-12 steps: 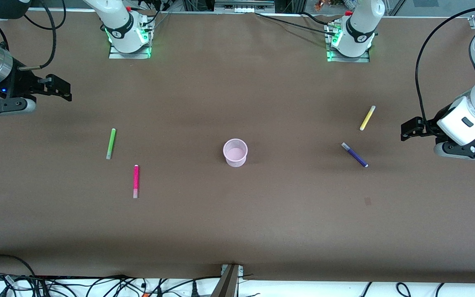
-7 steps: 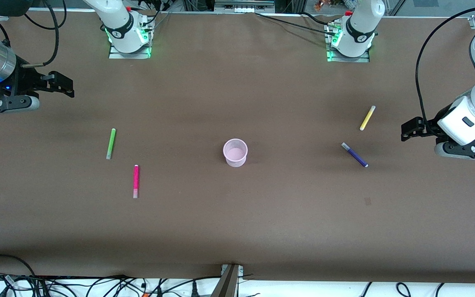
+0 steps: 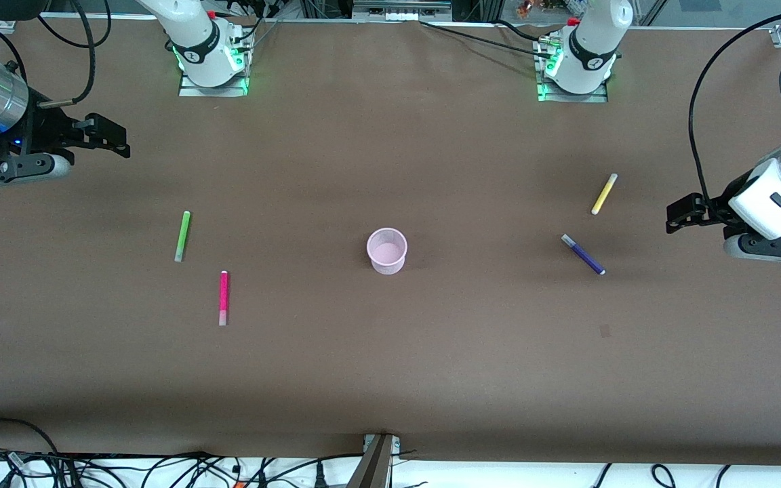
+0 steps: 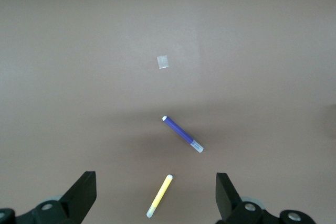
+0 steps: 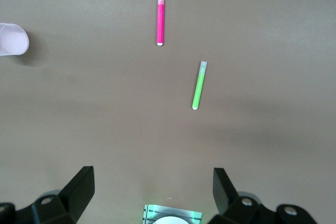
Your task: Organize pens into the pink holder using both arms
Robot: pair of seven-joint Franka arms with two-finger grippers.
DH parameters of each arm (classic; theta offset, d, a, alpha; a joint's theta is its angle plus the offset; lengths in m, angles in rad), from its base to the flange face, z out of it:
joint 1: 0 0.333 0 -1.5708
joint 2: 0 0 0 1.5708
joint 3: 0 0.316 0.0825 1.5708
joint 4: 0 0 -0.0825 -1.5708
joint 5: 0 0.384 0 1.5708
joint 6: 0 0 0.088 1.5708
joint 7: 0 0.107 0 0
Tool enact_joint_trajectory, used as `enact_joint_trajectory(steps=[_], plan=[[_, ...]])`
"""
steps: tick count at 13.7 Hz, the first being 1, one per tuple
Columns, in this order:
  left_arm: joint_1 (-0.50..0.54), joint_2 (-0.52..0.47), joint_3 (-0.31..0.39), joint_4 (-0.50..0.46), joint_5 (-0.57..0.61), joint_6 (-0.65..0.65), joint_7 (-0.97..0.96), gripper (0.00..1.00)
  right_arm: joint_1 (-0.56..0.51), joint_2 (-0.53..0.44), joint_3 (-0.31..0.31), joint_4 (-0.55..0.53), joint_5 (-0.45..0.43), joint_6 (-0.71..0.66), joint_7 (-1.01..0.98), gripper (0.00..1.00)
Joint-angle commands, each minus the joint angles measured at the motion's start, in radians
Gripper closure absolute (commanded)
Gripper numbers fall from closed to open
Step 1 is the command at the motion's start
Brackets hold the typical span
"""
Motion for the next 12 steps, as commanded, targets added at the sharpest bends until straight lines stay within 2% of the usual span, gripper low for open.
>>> enact_joint_trajectory(steps=[1, 7, 12], plan=[[0.001, 0.013, 0.003, -0.005, 0.02, 0.004, 0.006, 0.0, 0.002, -0.004, -0.004, 0.014, 0.008, -0.013, 0.016, 0.0], [0.023, 0.054, 0.005, -0.004, 0.011, 0.007, -0.003, 0.0, 0.005, 0.004, -0.002, 0.012, -0.014, 0.02, 0.016, 0.0], [0.018, 0.089, 0.0, -0.016, 0.006, 0.006, -0.147, 0.0, -0.001, 0.013, -0.01, 0.005, -0.058, 0.092, 0.015, 0.0]])
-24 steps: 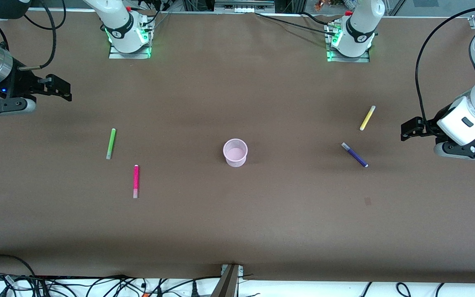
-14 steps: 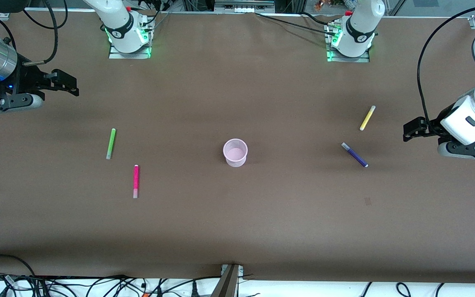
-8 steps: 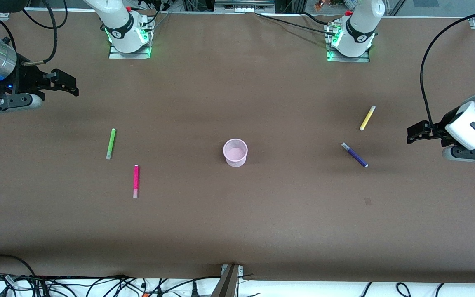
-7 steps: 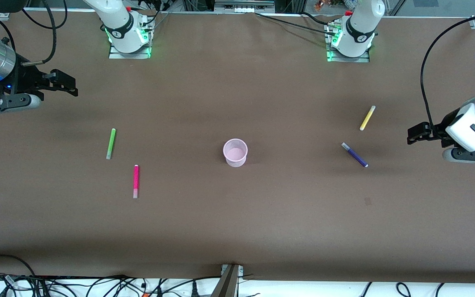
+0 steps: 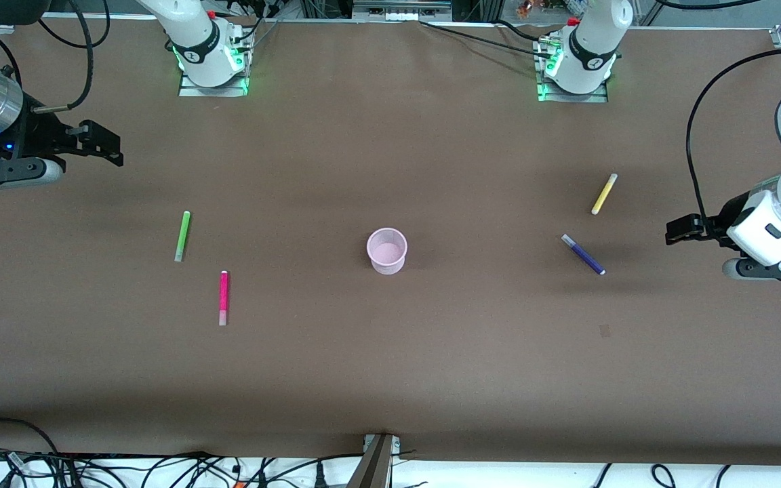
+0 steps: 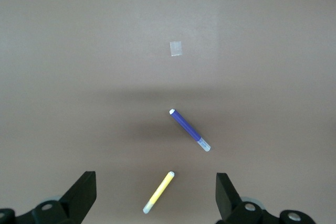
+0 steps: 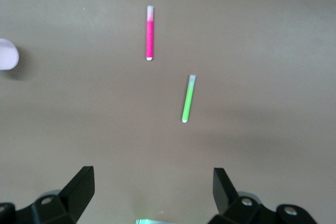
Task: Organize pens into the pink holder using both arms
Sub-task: 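Reach the left gripper down over the blue marker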
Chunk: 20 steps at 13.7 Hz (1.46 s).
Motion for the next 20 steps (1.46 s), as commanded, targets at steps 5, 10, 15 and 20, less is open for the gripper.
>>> enact_joint_trajectory(steps=[5, 10, 15, 20], plan=[[-0.025, 0.136, -0.015, -0.018, 0.006, 0.07, -0.439, 0.0, 0.001, 0.004, -0.002, 0.0, -0.026, 0.053, 0.013, 0.0], [-0.024, 0.173, -0.018, -0.208, 0.003, 0.359, -0.732, 0.0, 0.004, -0.002, 0.004, 0.0, -0.015, 0.04, 0.021, 0.0], [-0.024, 0.167, -0.025, -0.404, -0.066, 0.557, -0.889, 0.0, 0.005, -0.003, 0.007, 0.002, -0.011, 0.027, 0.081, 0.0], [-0.024, 0.173, -0.055, -0.526, -0.065, 0.703, -0.877, 0.0, 0.005, -0.002, 0.007, 0.002, -0.012, 0.023, 0.079, 0.0]])
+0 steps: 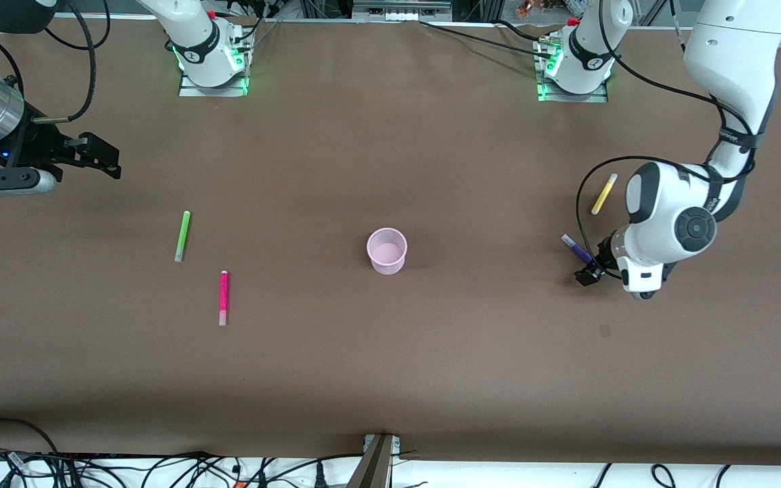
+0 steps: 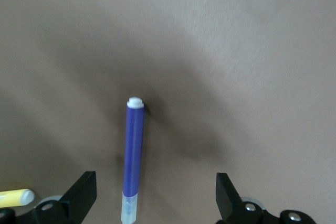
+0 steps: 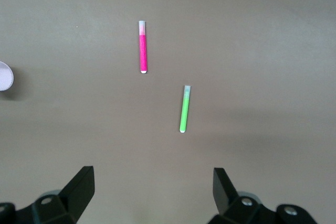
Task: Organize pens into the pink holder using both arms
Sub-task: 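Reach the left gripper down over the blue marker, then close the left gripper on the blue marker and lift it upright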
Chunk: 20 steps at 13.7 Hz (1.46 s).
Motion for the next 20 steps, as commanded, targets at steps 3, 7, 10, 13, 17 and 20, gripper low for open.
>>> enact_joint_trajectory(steps=[3, 7, 10, 13, 17, 20], plan=[[0.006, -0.02, -0.003, -0.067, -0.009, 0.057, 0.009, 0.23, 0.003, -0.008, 0.002, 0.003, 0.0, -0.015, 0.016, 0.0], [0.012, -0.015, -0.002, -0.085, -0.008, 0.061, 0.05, 0.28, 0.003, -0.003, 0.0, 0.009, -0.002, -0.014, 0.01, 0.0], [0.017, -0.007, 0.0, -0.087, -0.008, 0.063, 0.084, 0.35, 0.002, -0.003, -0.001, 0.016, 0.0, -0.014, 0.014, 0.0], [0.021, -0.001, 0.001, -0.087, -0.008, 0.061, 0.104, 0.42, 0.002, 0.001, -0.001, 0.018, 0.003, -0.005, 0.001, 0.0], [0.026, 0.014, 0.004, -0.085, 0.045, 0.063, 0.103, 0.44, 0.002, 0.006, -0.001, 0.018, 0.007, 0.0, -0.002, 0.0], [0.026, 0.014, 0.004, -0.084, 0.048, 0.063, 0.104, 0.86, -0.003, 0.006, -0.003, 0.018, 0.032, 0.002, -0.004, 0.0]])
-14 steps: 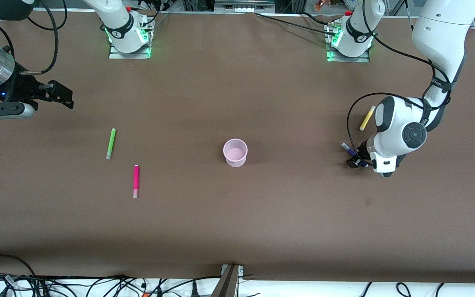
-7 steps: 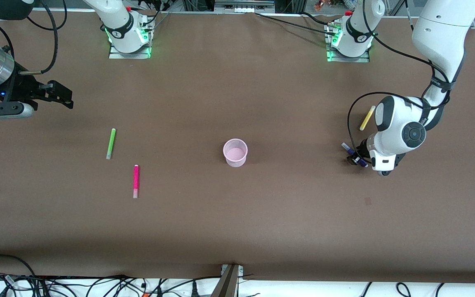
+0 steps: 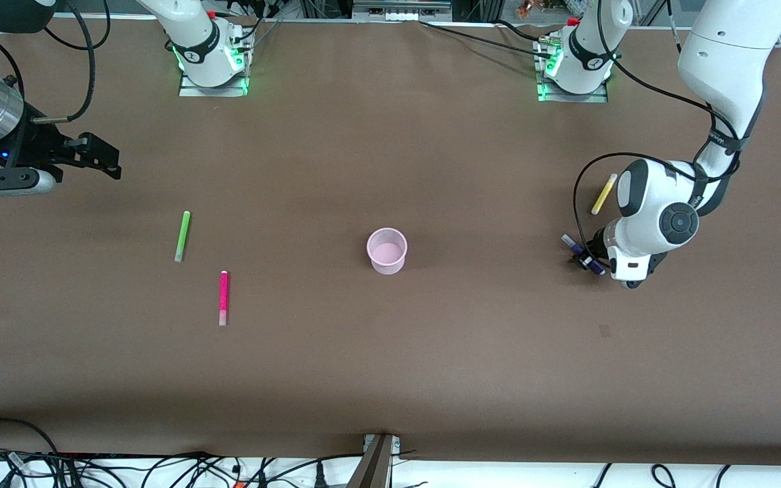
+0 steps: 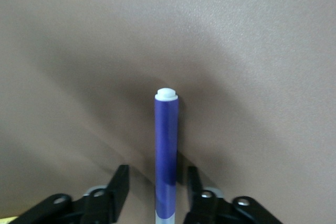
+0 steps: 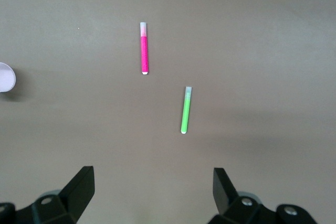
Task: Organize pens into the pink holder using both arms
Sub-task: 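Close the left gripper on the blue marker and lift it upright, then carry the blue marker to the holder while the right gripper reaches the pink marker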
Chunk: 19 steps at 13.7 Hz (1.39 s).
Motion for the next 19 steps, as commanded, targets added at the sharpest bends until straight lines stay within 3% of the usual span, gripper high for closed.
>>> enact_joint_trajectory(steps=[1, 6, 10, 12, 16, 19], plan=[[0.007, -0.003, 0.0, -0.006, 0.026, 0.006, 0.021, 0.98, -0.004, 0.006, -0.003, 0.015, 0.022, -0.002, -0.005, 0.0], [-0.01, -0.071, -0.015, 0.062, 0.03, -0.045, 0.024, 1.0, -0.006, 0.029, -0.006, 0.015, 0.022, -0.005, -0.005, 0.0], [-0.022, -0.092, -0.139, 0.302, 0.024, -0.3, -0.248, 1.0, -0.003, 0.06, -0.006, 0.015, 0.018, -0.005, -0.006, 0.0], [-0.042, -0.092, -0.21, 0.399, 0.026, -0.342, -0.449, 1.0, -0.001, 0.113, -0.006, 0.015, 0.012, -0.005, -0.008, 0.0], [-0.217, -0.055, -0.213, 0.54, 0.04, -0.369, -0.721, 1.0, 0.017, 0.13, 0.0, 0.012, 0.015, -0.003, -0.008, 0.0], [-0.35, -0.003, -0.212, 0.605, 0.192, -0.368, -0.888, 1.0, 0.019, 0.132, -0.001, 0.004, 0.021, 0.001, -0.006, 0.0]])
